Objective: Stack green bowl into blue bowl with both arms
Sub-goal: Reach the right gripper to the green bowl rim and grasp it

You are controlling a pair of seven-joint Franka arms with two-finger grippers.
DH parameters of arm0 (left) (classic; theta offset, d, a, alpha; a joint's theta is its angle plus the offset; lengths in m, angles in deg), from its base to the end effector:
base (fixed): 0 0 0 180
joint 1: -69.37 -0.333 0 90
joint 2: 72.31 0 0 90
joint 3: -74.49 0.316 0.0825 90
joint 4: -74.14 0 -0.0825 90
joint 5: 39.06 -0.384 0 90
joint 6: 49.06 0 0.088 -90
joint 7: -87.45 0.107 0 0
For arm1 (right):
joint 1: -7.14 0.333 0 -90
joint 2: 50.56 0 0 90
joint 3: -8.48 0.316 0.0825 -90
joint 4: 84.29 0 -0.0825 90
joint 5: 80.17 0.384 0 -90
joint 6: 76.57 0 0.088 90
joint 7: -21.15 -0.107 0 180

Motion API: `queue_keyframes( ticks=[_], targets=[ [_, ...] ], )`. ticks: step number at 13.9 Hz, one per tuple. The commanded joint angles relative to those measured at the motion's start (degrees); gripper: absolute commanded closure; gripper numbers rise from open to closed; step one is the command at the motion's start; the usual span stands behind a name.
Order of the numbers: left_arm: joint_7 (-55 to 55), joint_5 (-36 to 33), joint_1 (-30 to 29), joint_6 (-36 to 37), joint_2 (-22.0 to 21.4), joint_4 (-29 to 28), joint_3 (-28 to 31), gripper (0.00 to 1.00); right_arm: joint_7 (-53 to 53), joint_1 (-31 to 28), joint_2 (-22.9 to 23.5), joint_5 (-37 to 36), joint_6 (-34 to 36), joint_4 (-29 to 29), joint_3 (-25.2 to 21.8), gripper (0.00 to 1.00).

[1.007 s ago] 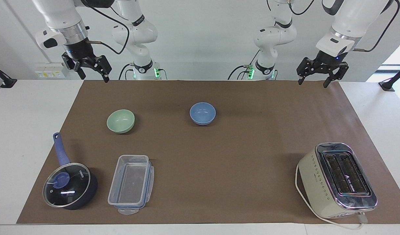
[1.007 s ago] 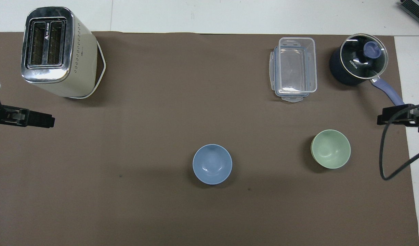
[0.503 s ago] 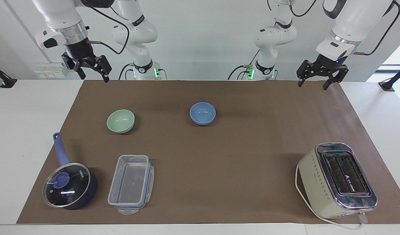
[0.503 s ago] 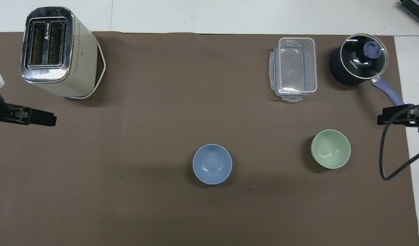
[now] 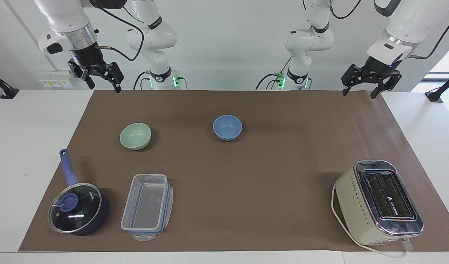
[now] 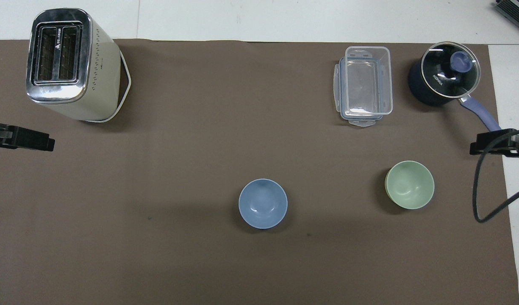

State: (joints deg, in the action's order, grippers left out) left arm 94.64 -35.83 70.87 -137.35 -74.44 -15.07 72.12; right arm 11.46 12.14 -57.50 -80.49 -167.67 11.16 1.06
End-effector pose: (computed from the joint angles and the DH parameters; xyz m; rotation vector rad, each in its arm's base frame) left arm 0.5386 -0.0431 0.6488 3.0725 -0.3010 0.0350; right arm 0.5178 -0.0269 0.6456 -3.1107 0.3291 -0.0680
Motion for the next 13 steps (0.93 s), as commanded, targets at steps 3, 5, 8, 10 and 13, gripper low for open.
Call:
queue_keyframes(
  ticks=[3, 5, 8, 10, 13],
  targets=[
    [1.5, -1.6, 2.8, 3.3, 1.9, 3.0, 1.9, 0.00, 8.3, -0.6, -0.8, 0.7, -1.0, 3.7, -0.4, 0.00],
    [1.8, -1.5, 2.1, 3.7, 0.9, 2.2, 2.2, 0.00, 9.3, -0.3, -1.3, 0.7, -5.5, 9.5, -0.4, 0.00],
    [1.6, -1.5, 2.0, 4.9, 0.8, 2.2, 2.2, 0.00, 11.0, -0.3, -1.4, 0.7, -15.7, 18.8, -0.3, 0.00],
    [0.2, -1.6, 2.0, 7.1, 0.2, 1.6, 2.3, 0.00, 14.2, -0.8, -0.5, 0.5, -21.8, 24.0, -0.4, 0.00],
    [0.1, -1.6, 1.6, 7.3, -0.4, 1.1, 2.3, 0.00, 20.7, -3.1, 1.0, 0.2, -33.5, 32.6, -0.4, 0.00]
  ],
)
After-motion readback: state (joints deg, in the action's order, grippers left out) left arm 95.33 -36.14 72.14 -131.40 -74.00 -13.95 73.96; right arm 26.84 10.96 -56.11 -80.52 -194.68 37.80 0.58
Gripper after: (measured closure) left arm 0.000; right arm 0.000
